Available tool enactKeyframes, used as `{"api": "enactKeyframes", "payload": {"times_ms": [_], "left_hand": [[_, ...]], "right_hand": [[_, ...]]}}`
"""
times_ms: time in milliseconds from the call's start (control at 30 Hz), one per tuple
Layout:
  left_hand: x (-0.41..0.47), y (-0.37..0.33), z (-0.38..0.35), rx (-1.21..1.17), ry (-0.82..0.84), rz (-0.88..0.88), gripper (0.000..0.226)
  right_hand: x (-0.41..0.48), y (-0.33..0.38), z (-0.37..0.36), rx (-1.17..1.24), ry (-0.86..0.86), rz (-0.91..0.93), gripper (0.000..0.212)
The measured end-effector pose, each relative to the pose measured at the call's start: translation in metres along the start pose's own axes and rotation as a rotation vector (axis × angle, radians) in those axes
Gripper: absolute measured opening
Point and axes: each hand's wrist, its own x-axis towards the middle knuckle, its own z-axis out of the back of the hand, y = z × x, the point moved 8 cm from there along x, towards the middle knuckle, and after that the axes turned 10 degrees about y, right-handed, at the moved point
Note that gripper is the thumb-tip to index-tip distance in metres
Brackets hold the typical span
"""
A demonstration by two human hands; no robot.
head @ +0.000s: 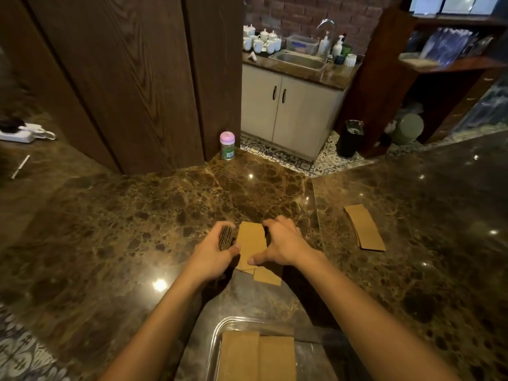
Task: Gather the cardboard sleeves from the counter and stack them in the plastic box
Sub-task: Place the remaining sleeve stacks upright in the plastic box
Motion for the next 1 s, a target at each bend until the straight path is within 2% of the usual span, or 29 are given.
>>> {"api": "enactKeyframes", "payload": {"times_ms": [100,200,367,500,600,667,733,800,833,933,1000], "left_hand": [[-0.005,0.000,-0.002,-0.069,0.023,-0.037,0.030],[-0.012,-0.004,-0.008,-0.125,0.057,-0.058,0.030],[-0.017,-0.005,-0.014,-0.198,0.083,-0.080,0.034],[-0.022,-0.017,-0.012,-0.142,0.026,-0.145,0.040],[-0.033,-0.044,-0.016,0.015,0.022,-0.252,0.060],[-0.039,-0.063,-0.025,0.057,0.068,-0.311,0.069],[-0.044,-0.081,-0.033,0.027,0.083,-0.359,0.068],[-0.047,-0.094,-0.033,-0.114,0.082,-0.398,0.059],[-0.048,-0.096,-0.031,-0.269,0.113,-0.392,0.054],[-0.057,-0.096,-0.034,-0.929,0.337,-0.255,0.046],[-0.067,-0.099,-0.035,-1.131,0.453,-0.223,0.040]], "right_hand": [[0.003,-0.001,-0.002,0.021,0.020,-0.008,0.111],[-0.001,-0.007,-0.001,0.131,-0.043,0.011,0.090],[-0.026,-0.024,0.008,0.384,-0.212,0.038,0.056],[-0.038,-0.040,0.007,0.689,-0.192,-0.004,0.033],[-0.054,-0.035,0.013,0.907,-0.158,0.029,0.028],[-0.068,-0.024,0.025,0.916,-0.191,0.056,0.029],[-0.083,-0.011,0.037,0.900,-0.263,0.104,0.026],[-0.098,-0.002,0.050,0.814,-0.362,0.146,0.017],[-0.106,0.001,0.053,0.809,-0.381,0.176,0.015],[-0.125,0.008,0.059,0.906,-0.361,0.309,0.019],[-0.144,0.016,0.068,0.713,-0.379,0.377,0.019]]}}
